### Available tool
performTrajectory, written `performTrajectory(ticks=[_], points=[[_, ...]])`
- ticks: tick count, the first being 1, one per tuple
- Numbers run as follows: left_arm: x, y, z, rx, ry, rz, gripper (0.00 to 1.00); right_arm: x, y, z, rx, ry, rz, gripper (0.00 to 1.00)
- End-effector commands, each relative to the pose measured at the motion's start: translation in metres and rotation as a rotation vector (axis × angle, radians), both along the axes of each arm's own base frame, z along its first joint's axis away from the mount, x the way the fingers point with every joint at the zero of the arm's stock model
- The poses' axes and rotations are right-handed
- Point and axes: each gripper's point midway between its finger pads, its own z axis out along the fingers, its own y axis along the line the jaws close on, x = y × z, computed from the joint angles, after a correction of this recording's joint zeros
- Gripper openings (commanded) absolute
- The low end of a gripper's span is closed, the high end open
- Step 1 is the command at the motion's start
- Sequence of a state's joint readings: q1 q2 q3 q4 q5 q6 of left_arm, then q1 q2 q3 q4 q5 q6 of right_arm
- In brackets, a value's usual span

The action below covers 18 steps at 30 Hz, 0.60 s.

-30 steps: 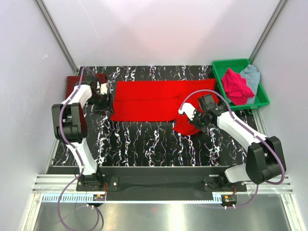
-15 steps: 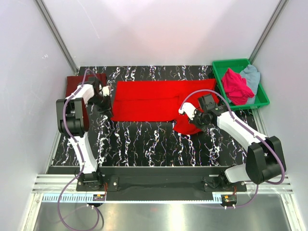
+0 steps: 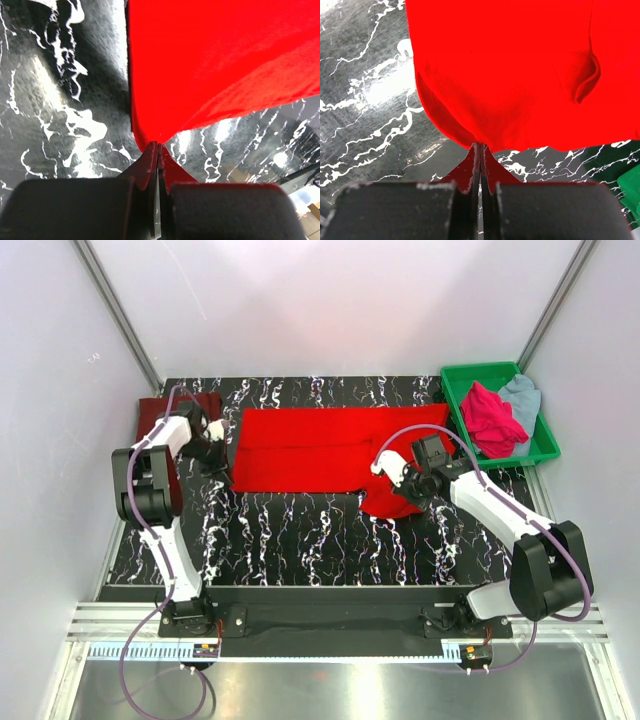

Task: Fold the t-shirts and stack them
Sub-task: Fold the tshirt

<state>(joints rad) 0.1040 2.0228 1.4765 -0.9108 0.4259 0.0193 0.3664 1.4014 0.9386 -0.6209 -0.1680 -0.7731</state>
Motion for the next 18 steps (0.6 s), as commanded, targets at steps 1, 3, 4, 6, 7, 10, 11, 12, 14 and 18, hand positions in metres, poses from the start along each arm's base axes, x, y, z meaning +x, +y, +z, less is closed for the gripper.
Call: performTrajectory(ticks=[1,3,4,6,7,10,11,12,14,18], points=[[0.008,-0.004,0.041,-0.031,-0.107,-0.025,0.00,0.023,0.003,0.023,0.021,-0.093,-0.041,0.00],[0.009,-0.006,0.057,-0.041,-0.140,-0.025,0.00,0.027,-0.003,0.030,0.034,-0.104,-0.075,0.00],[0.009,-0.006,0.062,-0.044,-0.149,-0.021,0.00,0.030,-0.004,0.035,0.047,-0.112,-0.096,0.00],[0.006,-0.009,0.071,-0.057,-0.168,-0.024,0.00,0.033,-0.009,0.041,0.061,-0.121,-0.124,0.00],[0.003,-0.009,0.074,-0.054,-0.174,-0.026,0.00,0.034,-0.011,0.043,0.064,-0.122,-0.134,0.00],[-0.004,0.002,0.062,0.018,-0.146,-0.002,0.41,0.036,-0.019,0.043,0.067,-0.125,-0.158,0.00],[-0.006,0.004,0.059,0.030,-0.137,0.003,0.46,0.036,-0.019,0.042,0.069,-0.124,-0.159,0.00],[-0.008,0.005,0.054,0.037,-0.126,0.003,0.48,0.036,-0.020,0.041,0.069,-0.121,-0.162,0.00],[-0.010,0.008,0.044,0.048,-0.101,0.008,0.48,0.035,-0.020,0.041,0.072,-0.119,-0.165,0.00],[-0.005,0.013,0.031,0.068,-0.081,0.010,0.48,0.035,-0.019,0.043,0.079,-0.120,-0.168,0.00]])
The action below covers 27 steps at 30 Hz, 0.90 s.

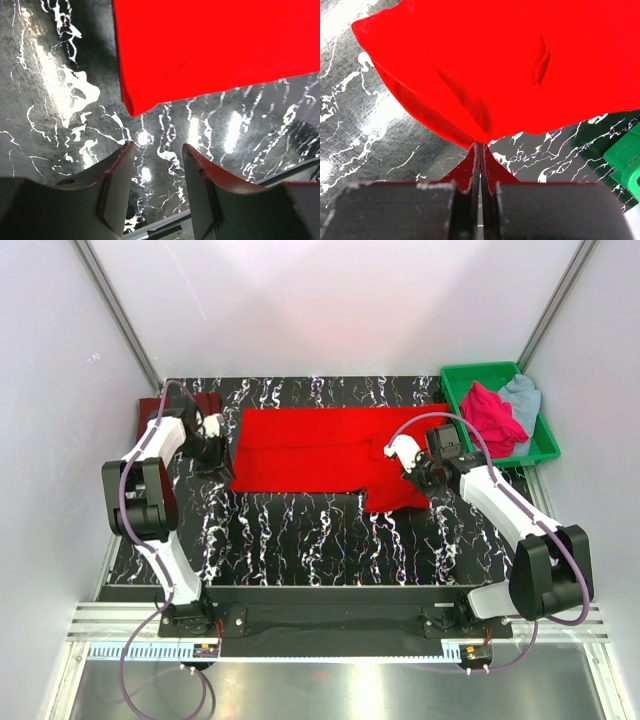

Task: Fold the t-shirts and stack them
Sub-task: Fold the tshirt

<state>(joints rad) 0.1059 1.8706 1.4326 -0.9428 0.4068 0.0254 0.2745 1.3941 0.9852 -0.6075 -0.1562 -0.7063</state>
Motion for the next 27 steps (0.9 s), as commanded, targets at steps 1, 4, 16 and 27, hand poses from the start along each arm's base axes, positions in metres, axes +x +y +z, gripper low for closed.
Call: performTrajectory(ticks=[1,4,16,27], points=[[0.008,0.011,-0.015,0.039,0.013,0.013,0.48,0.012,0.004,0.024,0.034,-0.077,-0.012,0.00],[0.013,0.013,-0.023,0.033,0.030,0.012,0.47,0.014,0.003,0.025,0.034,-0.078,-0.017,0.00],[0.026,0.008,-0.039,-0.009,0.056,-0.003,0.40,0.018,-0.003,0.025,0.029,-0.077,-0.036,0.00],[0.024,-0.003,-0.037,-0.074,0.063,-0.014,0.22,0.023,-0.004,0.022,0.029,-0.073,-0.045,0.00]])
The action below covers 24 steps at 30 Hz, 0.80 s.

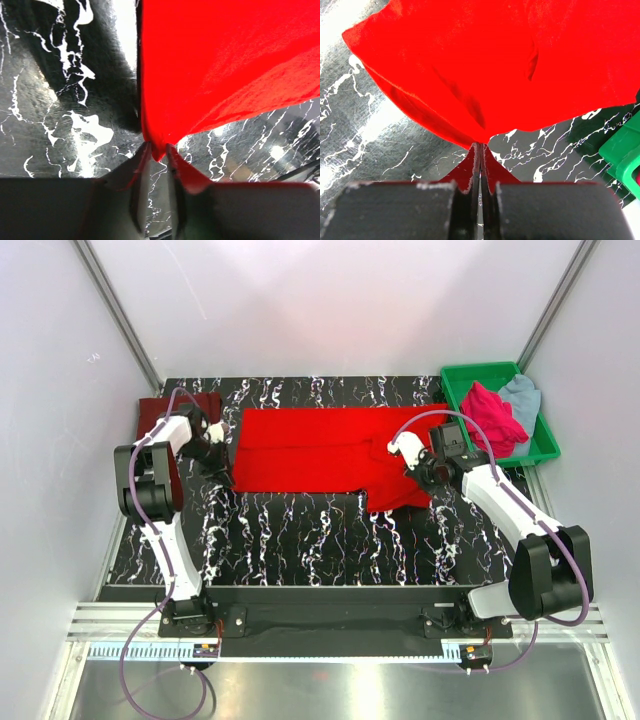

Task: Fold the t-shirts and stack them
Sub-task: Fold the tshirt

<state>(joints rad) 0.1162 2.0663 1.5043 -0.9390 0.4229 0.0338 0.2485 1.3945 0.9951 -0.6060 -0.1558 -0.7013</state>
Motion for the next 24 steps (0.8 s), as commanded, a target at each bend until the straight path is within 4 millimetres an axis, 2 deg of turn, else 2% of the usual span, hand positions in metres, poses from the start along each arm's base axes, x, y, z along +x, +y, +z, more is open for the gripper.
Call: performTrajectory(ticks=[1,8,11,20,24], points=[[0.012,-0.005,0.012,-0.049,-0.051,-0.008,0.16,0.019,0.004,0.019,0.026,-0.066,-0.014,0.00],[0.006,-0.011,0.022,-0.072,-0.059,-0.003,0.00,0.024,0.004,0.020,0.030,-0.075,-0.017,0.00],[0.003,-0.010,0.031,-0.078,-0.073,-0.001,0.00,0.025,0.003,0.022,0.029,-0.083,-0.022,0.00],[-0.011,-0.017,0.079,-0.099,-0.174,-0.005,0.00,0.031,-0.008,0.045,0.065,-0.131,-0.096,0.00],[-0.017,-0.019,0.087,-0.101,-0.186,-0.009,0.00,0.034,-0.016,0.053,0.067,-0.153,-0.124,0.00]])
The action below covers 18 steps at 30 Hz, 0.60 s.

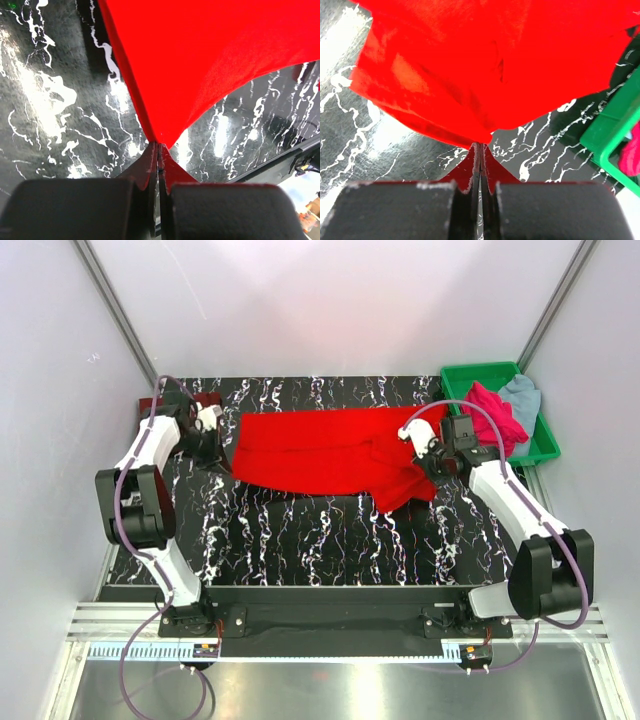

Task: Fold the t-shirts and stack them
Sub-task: Fold the tshirt

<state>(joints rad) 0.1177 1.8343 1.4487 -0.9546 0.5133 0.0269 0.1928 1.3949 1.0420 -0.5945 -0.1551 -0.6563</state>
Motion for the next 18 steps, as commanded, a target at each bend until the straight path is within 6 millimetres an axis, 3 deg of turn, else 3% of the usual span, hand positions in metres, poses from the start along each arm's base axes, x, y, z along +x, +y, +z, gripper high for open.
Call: performTrajectory(ticks=[1,8,18], points=[[-0.010,-0.004,0.016,-0.028,-0.021,-0.006,0.00,0.017,-0.003,0.039,0.032,-0.119,-0.039,0.00],[-0.005,0.000,0.021,-0.011,-0.038,-0.020,0.00,0.032,-0.008,0.066,0.054,-0.194,-0.074,0.00],[0.028,0.008,0.026,-0.011,-0.082,-0.022,0.00,0.072,-0.002,0.092,0.071,-0.262,-0.074,0.00]])
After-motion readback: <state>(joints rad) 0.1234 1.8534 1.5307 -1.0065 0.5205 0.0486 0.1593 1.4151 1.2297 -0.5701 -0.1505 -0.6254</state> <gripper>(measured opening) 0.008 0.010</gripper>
